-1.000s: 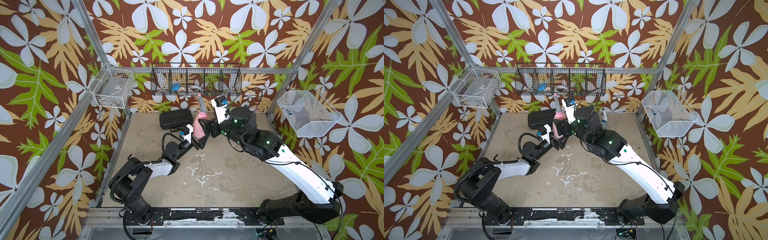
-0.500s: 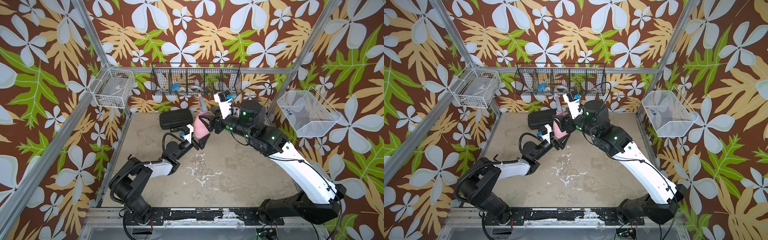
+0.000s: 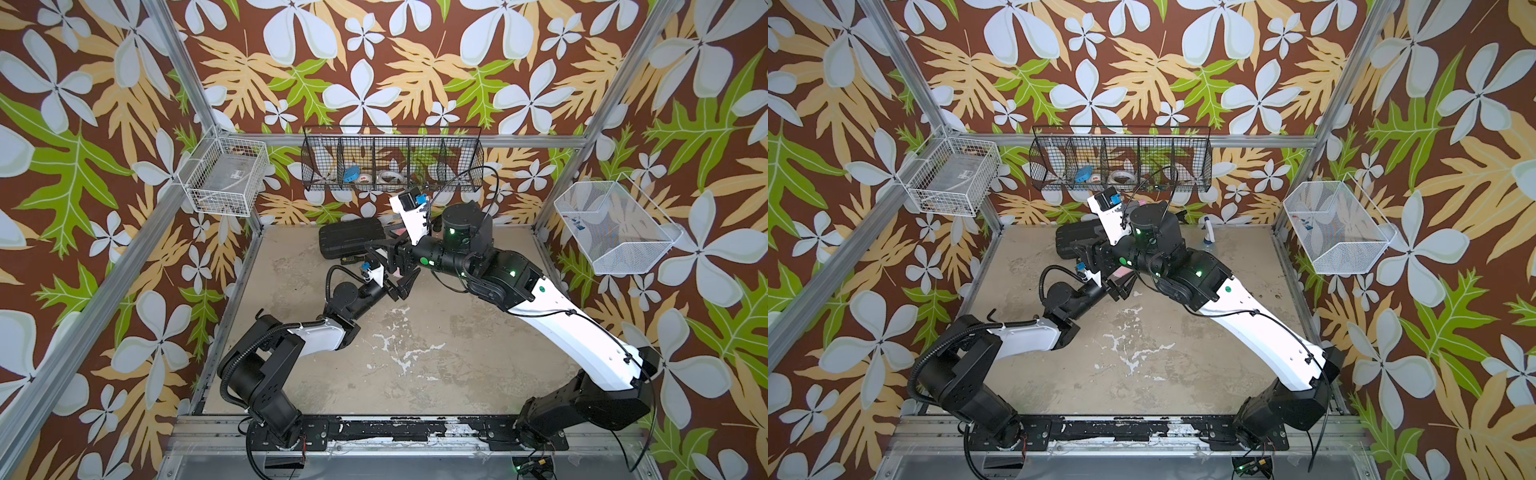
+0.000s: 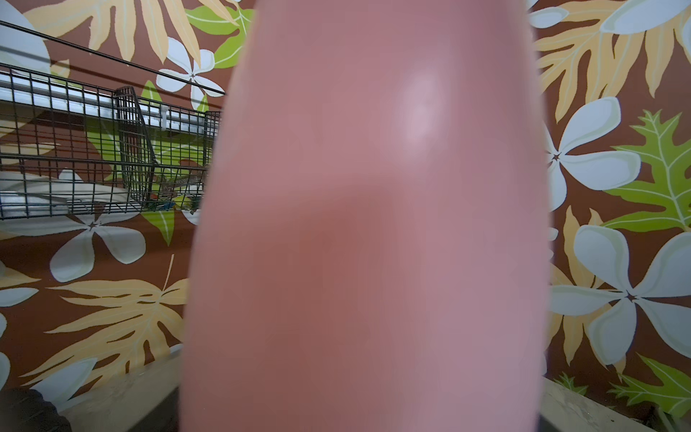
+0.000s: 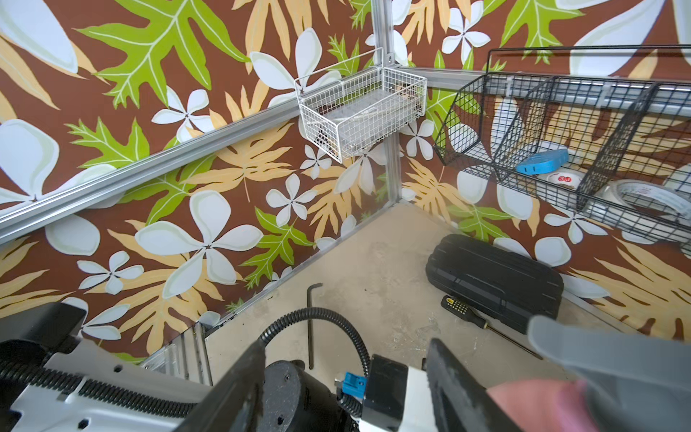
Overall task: Attach spray nozzles to spray bottles
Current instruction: Screw the spray nozzle on the spray bottle.
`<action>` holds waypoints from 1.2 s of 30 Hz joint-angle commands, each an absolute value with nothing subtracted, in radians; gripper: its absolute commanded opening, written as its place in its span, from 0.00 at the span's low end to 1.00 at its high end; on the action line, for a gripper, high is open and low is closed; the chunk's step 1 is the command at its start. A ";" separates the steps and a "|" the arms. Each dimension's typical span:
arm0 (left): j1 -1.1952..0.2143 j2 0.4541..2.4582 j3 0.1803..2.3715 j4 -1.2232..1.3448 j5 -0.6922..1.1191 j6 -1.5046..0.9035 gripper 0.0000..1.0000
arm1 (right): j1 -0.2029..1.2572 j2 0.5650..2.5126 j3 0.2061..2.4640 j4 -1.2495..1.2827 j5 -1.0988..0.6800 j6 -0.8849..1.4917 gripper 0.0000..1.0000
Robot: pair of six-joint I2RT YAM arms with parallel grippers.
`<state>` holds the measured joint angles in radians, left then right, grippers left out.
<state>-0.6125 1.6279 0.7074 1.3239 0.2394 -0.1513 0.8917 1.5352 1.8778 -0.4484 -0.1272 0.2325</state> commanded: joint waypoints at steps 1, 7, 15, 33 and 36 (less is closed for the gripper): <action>-0.612 1.621 0.706 1.351 0.269 -0.142 0.48 | 0.893 1.510 1.935 -0.491 -0.082 0.195 0.70; -0.611 1.623 0.699 1.341 0.322 -0.135 0.48 | 0.790 1.398 1.899 -0.471 -0.095 0.156 0.80; -0.607 1.602 0.697 1.340 0.420 -0.168 0.48 | 0.529 1.414 1.835 -0.438 -0.443 0.068 0.87; -0.597 1.627 0.747 1.327 0.524 -0.236 0.49 | 0.529 1.379 1.685 -0.312 -0.579 0.103 0.42; -0.597 1.625 0.750 1.314 0.523 -0.230 0.49 | 0.531 1.378 1.670 -0.303 -0.559 0.119 0.42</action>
